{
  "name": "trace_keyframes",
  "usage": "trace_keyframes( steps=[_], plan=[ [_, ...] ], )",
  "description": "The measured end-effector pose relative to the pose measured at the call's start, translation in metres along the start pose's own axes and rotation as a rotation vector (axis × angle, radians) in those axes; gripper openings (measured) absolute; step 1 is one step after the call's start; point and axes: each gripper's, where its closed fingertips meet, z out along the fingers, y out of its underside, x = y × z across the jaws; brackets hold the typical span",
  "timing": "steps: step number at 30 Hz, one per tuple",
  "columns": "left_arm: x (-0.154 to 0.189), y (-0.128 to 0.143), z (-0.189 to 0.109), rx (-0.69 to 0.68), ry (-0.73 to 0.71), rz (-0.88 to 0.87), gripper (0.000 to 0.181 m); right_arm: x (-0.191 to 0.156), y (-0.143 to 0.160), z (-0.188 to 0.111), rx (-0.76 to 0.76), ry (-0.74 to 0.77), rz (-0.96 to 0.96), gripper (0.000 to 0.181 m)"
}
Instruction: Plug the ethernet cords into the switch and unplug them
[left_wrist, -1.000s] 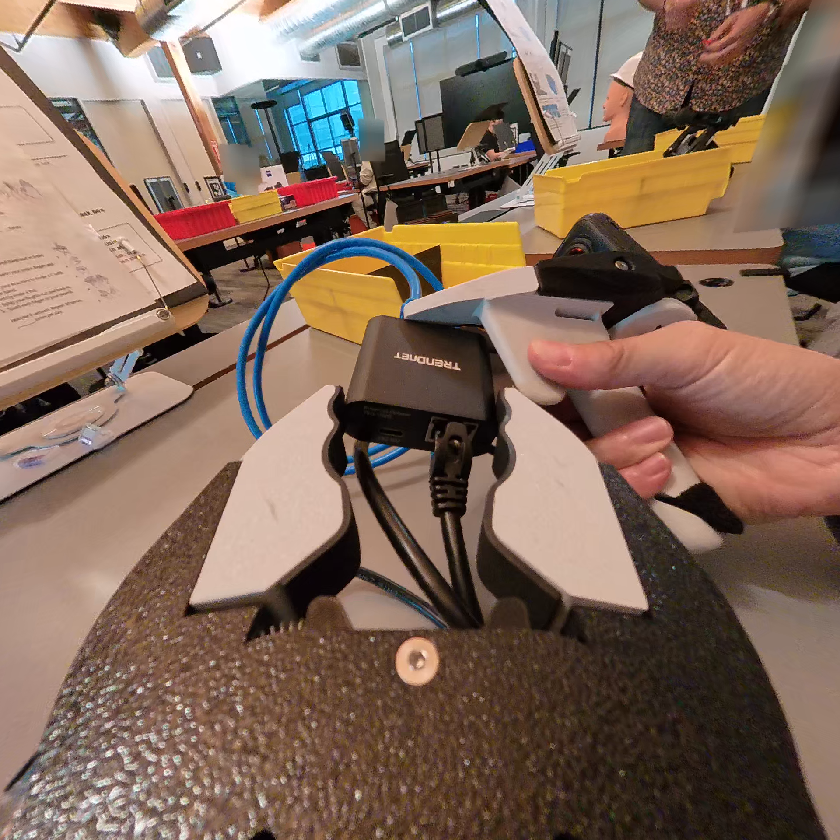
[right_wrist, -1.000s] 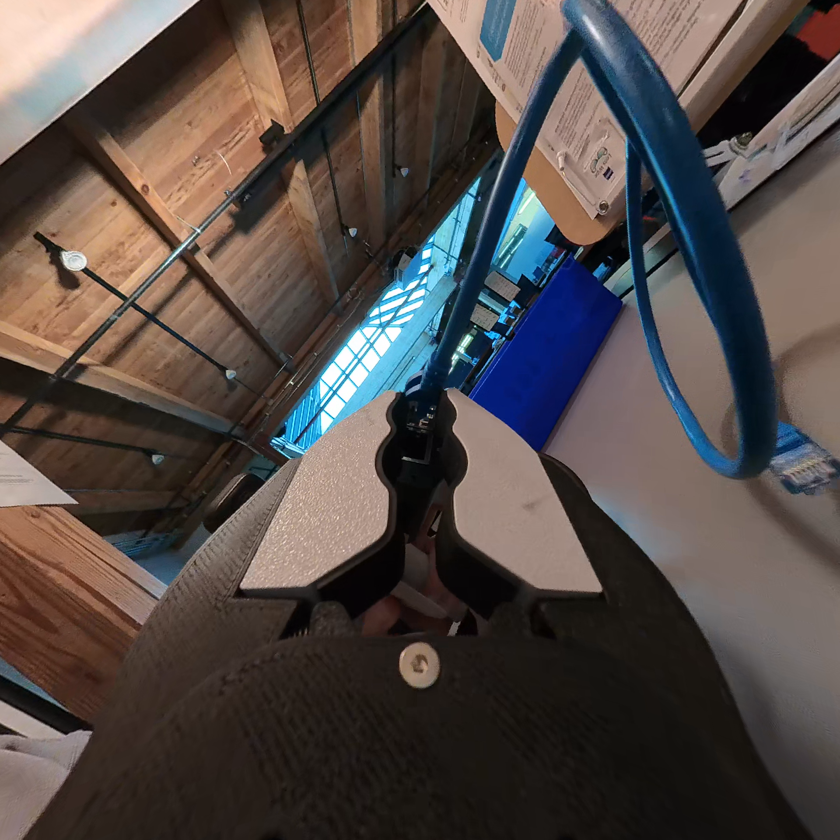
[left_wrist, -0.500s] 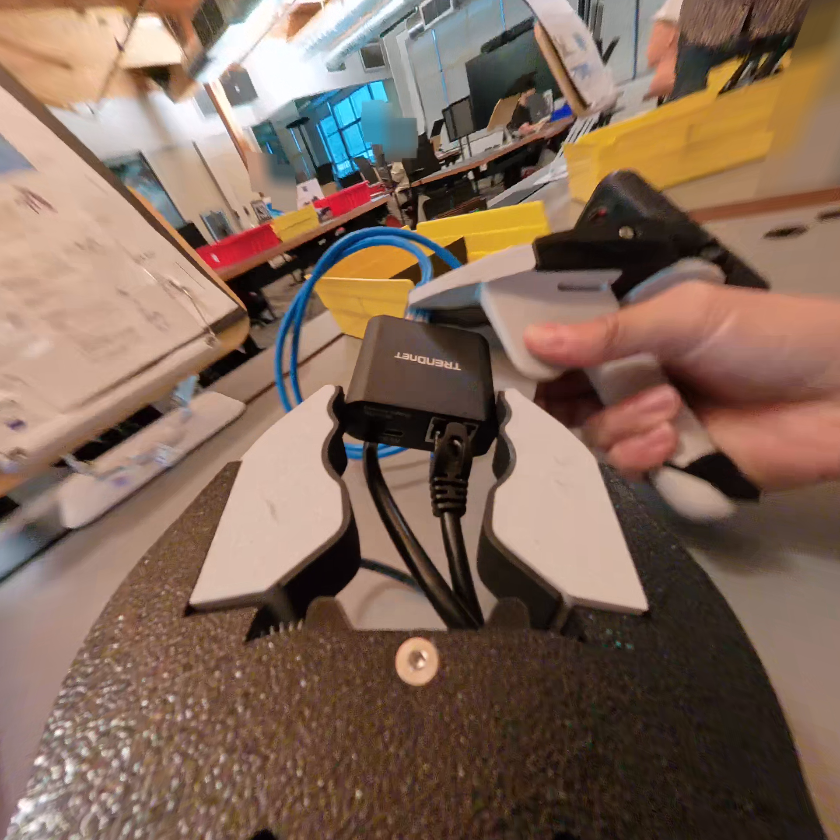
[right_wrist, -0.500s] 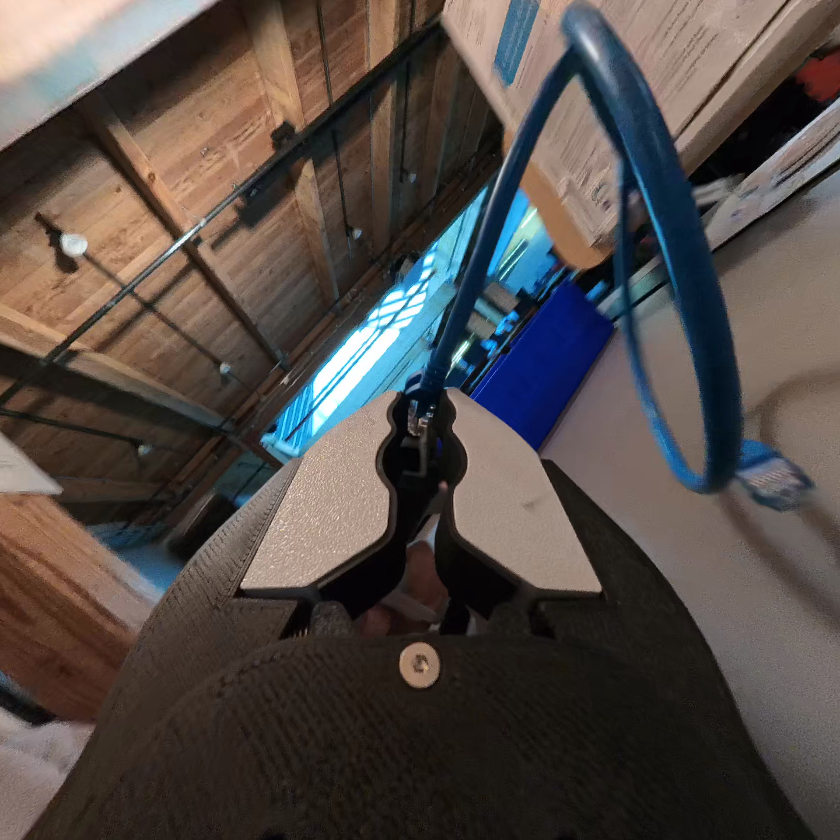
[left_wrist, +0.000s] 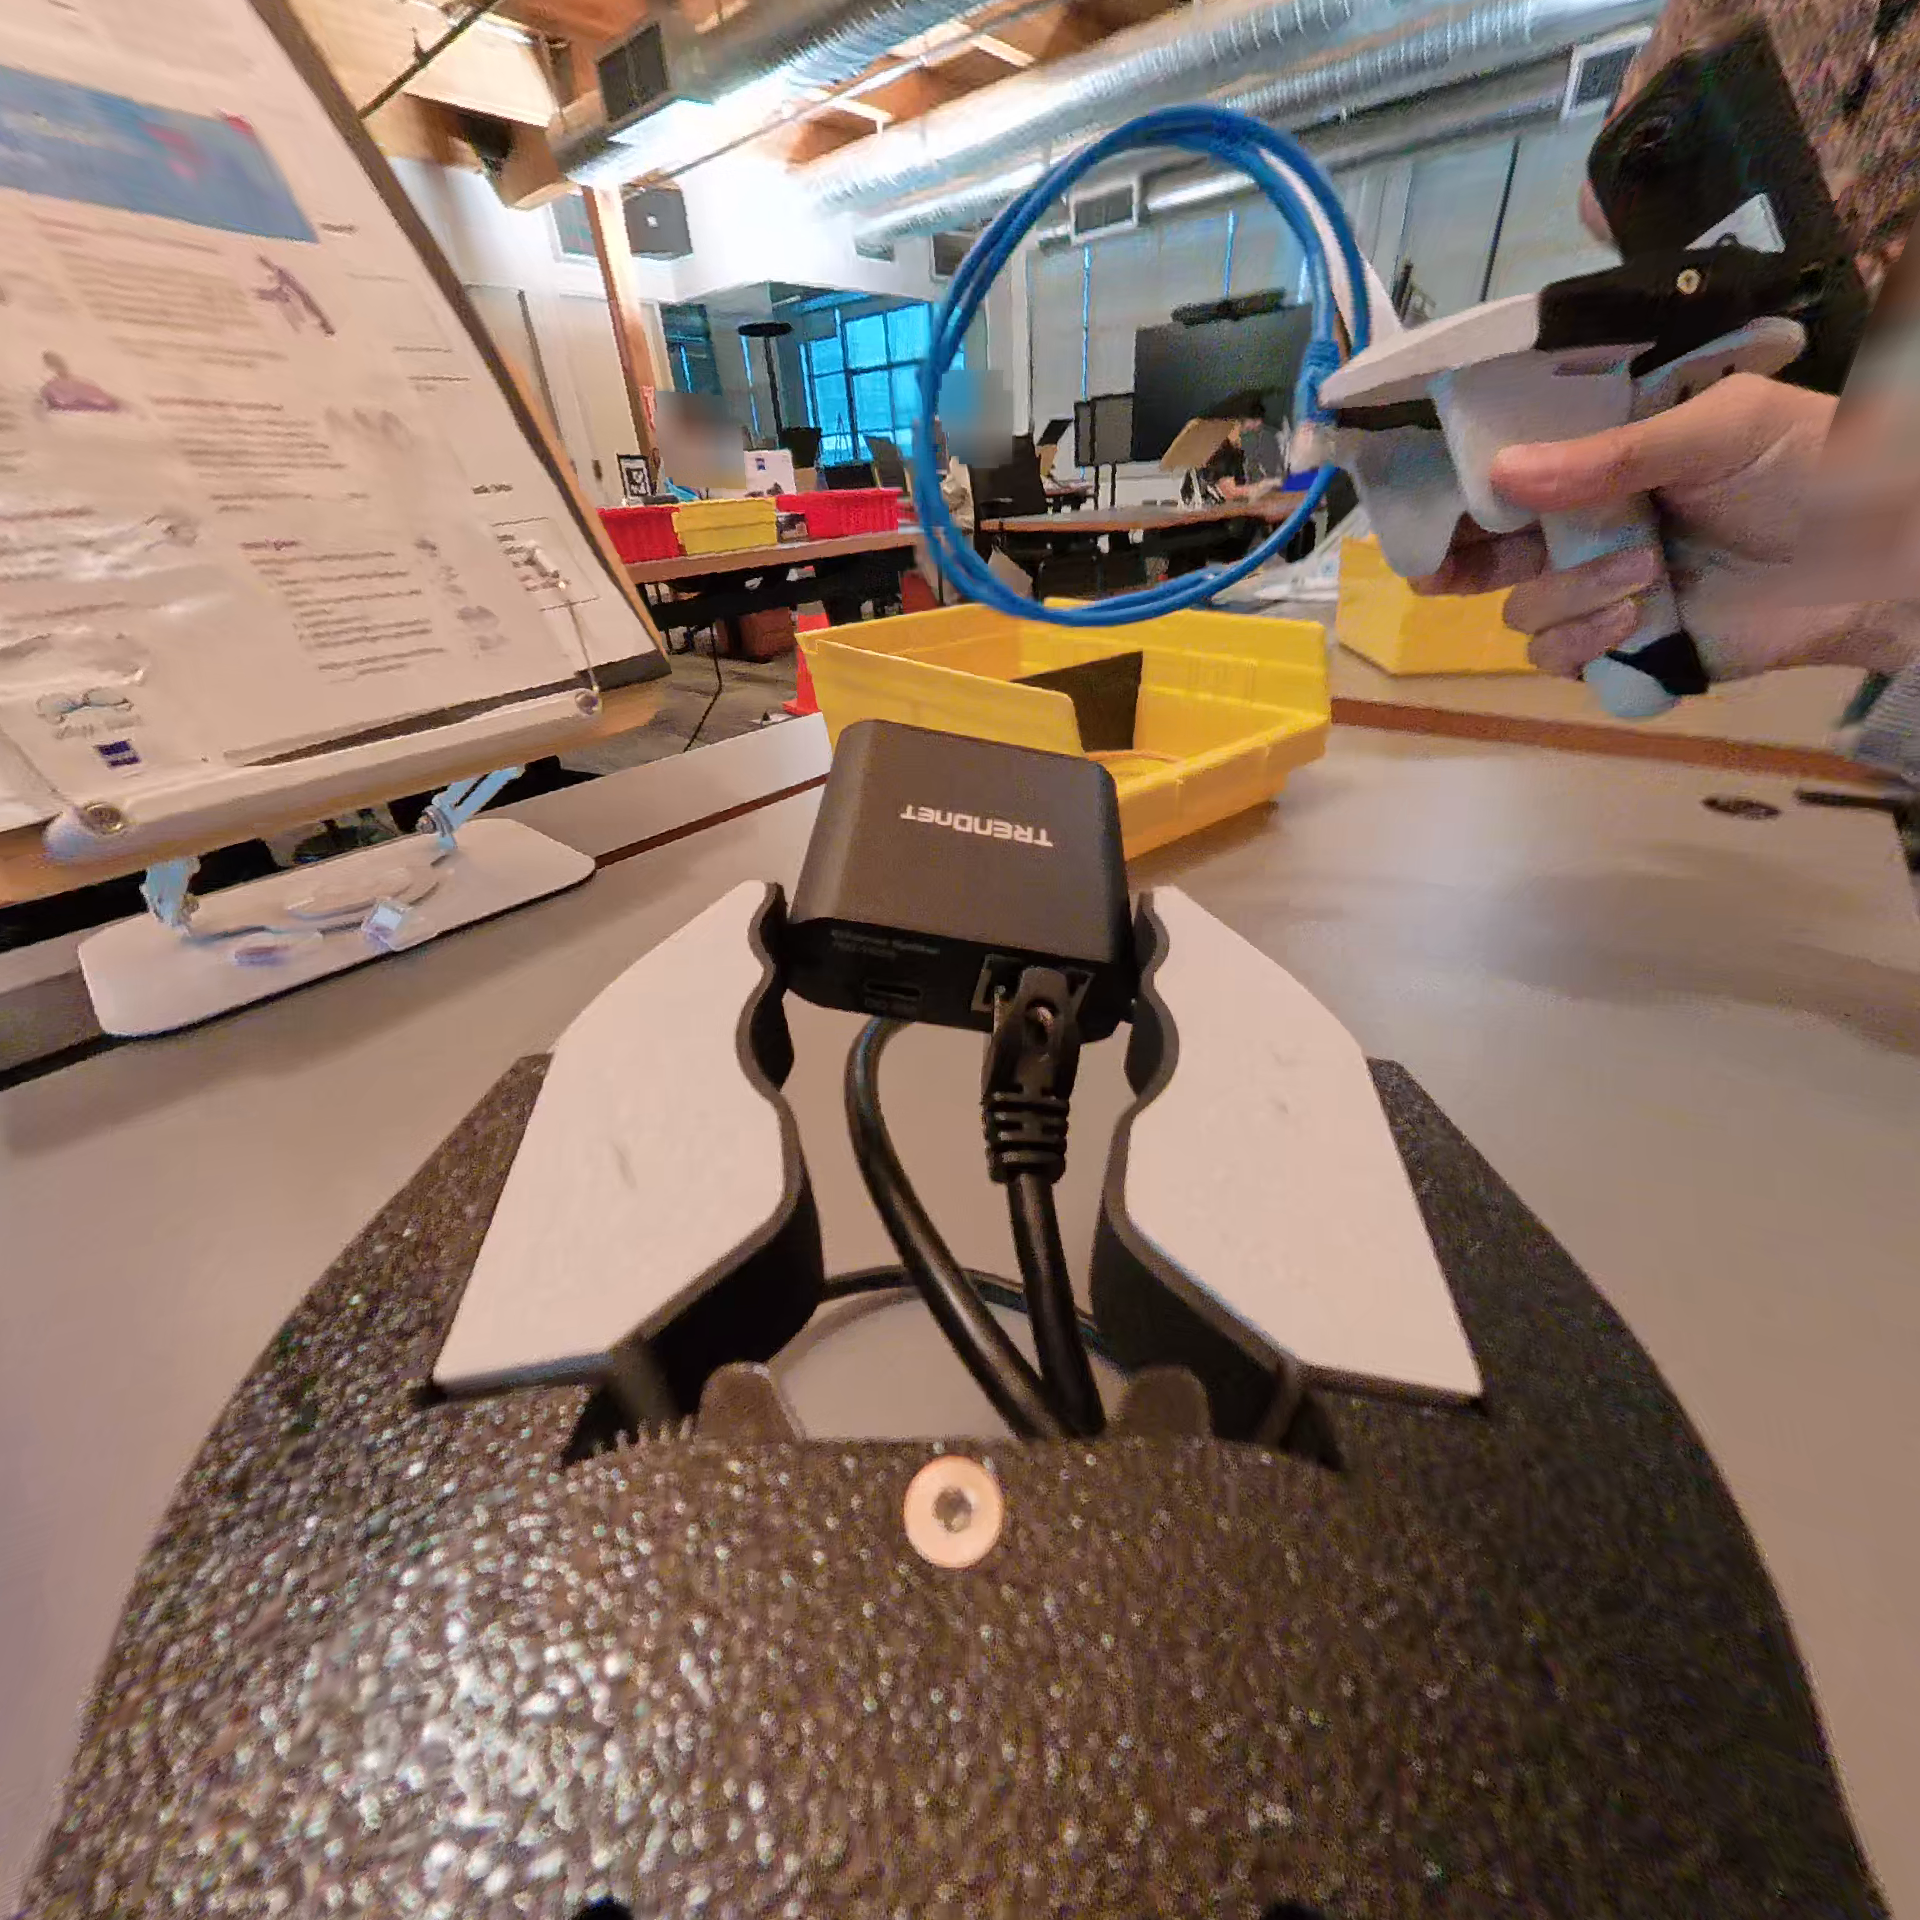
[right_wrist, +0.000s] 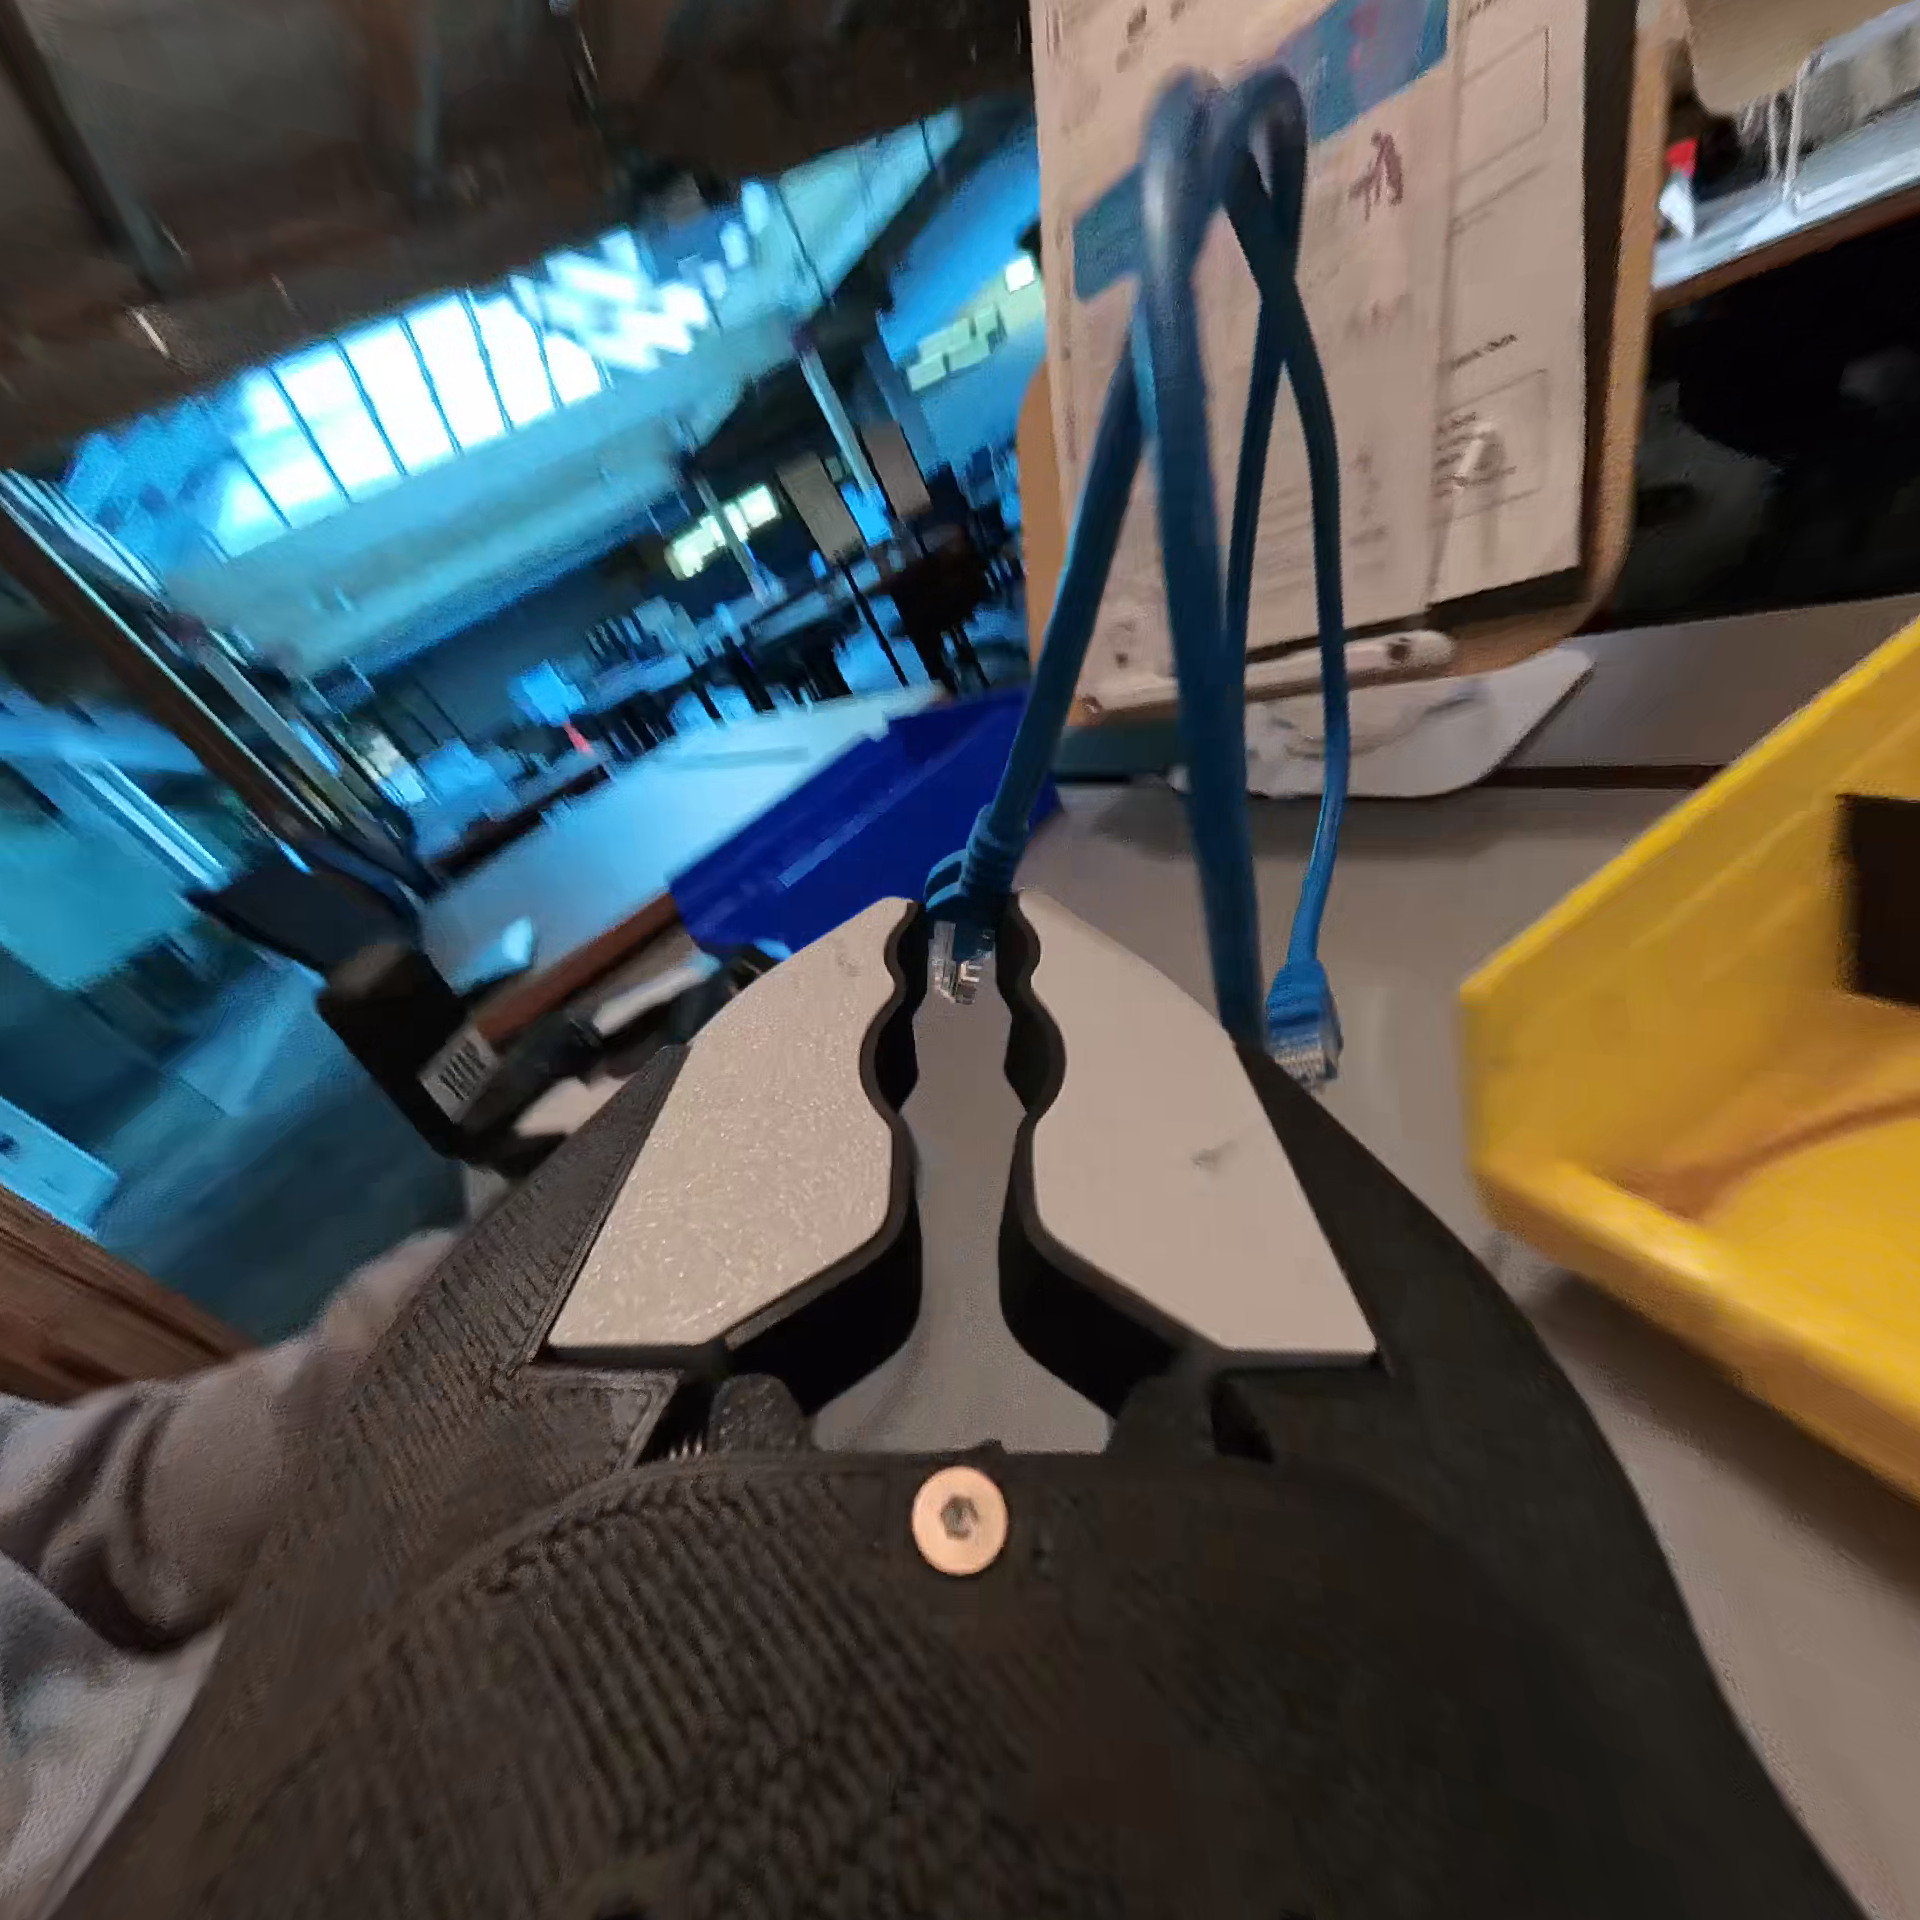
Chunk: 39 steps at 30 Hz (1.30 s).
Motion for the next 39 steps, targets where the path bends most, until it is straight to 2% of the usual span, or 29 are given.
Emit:
trace_keyframes(
  steps=[3,7,13,18,19,22,24,26,28,30,32,34,37,39],
  plan=[
    [-0.008,0.001,-0.003,0.007,-0.009,-0.026,0.062,0.024,-0.019,-0.016,-0.131,0.065,-0.089,0.013],
    [-0.008,0.004,-0.002,0.0,-0.007,-0.03,0.062,0.068,-0.024,-0.032,-0.262,0.097,-0.011,0.013],
    [-0.002,0.005,0.001,-0.007,0.014,-0.018,0.062,0.116,0.008,-0.037,-0.421,0.026,0.249,0.013],
    [0.003,0.005,0.003,-0.012,0.029,-0.015,0.062,0.168,0.016,-0.048,-0.459,0.208,0.309,0.014],
    [0.004,0.006,0.003,-0.014,0.037,-0.015,0.062,0.176,0.014,-0.05,-0.458,0.26,0.268,0.017],
    [0.006,0.008,0.005,-0.025,0.052,-0.013,0.062,0.19,-0.007,-0.059,-0.409,0.432,0.068,0.051],
    [0.007,0.01,0.005,-0.036,0.062,-0.016,0.062,0.187,-0.022,-0.067,-0.386,0.537,-0.063,0.074],
    [0.008,0.01,0.006,-0.037,0.073,-0.019,0.062,0.17,-0.027,-0.071,-0.381,0.606,-0.148,0.097],
    [0.01,0.009,0.007,-0.032,0.084,-0.027,0.062,0.128,-0.011,-0.053,-0.386,0.509,-0.167,0.102],
    [0.014,0.007,0.008,-0.026,0.095,-0.029,0.062,0.07,0.026,-0.023,-0.382,0.325,-0.094,0.096],
    [0.018,0.005,0.009,-0.025,0.101,-0.011,0.062,0.001,0.067,0.014,-0.333,0.079,0.042,0.09],
    [0.023,0.002,0.009,-0.02,0.112,0.017,0.062,-0.058,0.107,0.042,-0.307,-0.145,0.189,0.076],
    [0.032,-0.002,0.009,-0.024,0.12,0.094,0.062,-0.109,0.131,0.069,-0.233,-0.374,0.398,0.07],
    [0.039,-0.005,0.008,-0.021,0.129,0.149,0.062,-0.114,0.136,0.08,-0.208,-0.414,0.466,0.056]
  ],
)
